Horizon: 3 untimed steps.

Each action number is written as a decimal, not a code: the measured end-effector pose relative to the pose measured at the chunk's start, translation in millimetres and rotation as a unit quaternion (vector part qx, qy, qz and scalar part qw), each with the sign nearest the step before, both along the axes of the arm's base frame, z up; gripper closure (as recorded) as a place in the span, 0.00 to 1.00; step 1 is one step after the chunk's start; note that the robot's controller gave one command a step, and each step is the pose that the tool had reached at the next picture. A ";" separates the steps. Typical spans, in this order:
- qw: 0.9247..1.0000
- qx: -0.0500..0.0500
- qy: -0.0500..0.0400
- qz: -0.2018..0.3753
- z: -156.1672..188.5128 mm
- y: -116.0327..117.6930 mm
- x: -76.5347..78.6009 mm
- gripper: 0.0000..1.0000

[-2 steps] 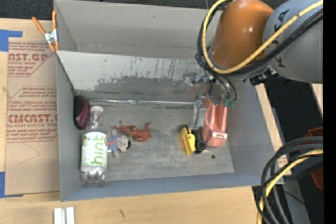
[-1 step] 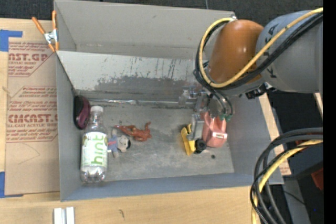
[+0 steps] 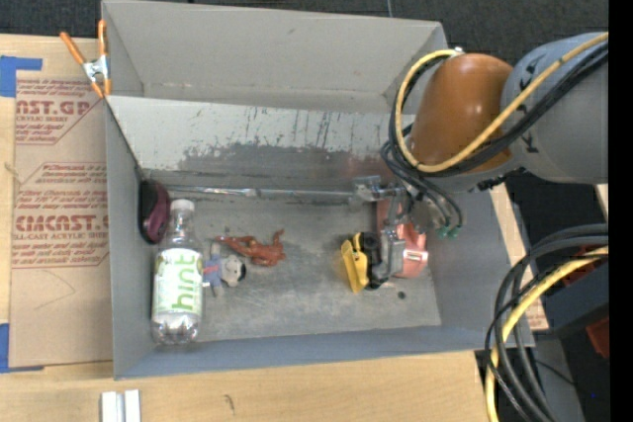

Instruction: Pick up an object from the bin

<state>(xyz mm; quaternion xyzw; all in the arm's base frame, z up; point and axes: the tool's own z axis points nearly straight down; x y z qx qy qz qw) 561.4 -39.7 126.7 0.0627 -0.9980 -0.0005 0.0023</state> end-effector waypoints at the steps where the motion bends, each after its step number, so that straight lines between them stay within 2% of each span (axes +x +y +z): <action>1: 1.000 -0.001 -0.007 0.013 -23.1 -17.9 -14.3 0.00; 2: 0.999 0.001 -0.001 -0.034 -47.1 -24.7 -17.6 1.00; 3: 0.999 0.001 -0.001 -0.034 -47.2 -24.7 -17.6 1.00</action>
Offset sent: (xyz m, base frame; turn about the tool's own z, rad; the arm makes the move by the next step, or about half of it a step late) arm -0.0190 -0.0263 -0.0518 0.0708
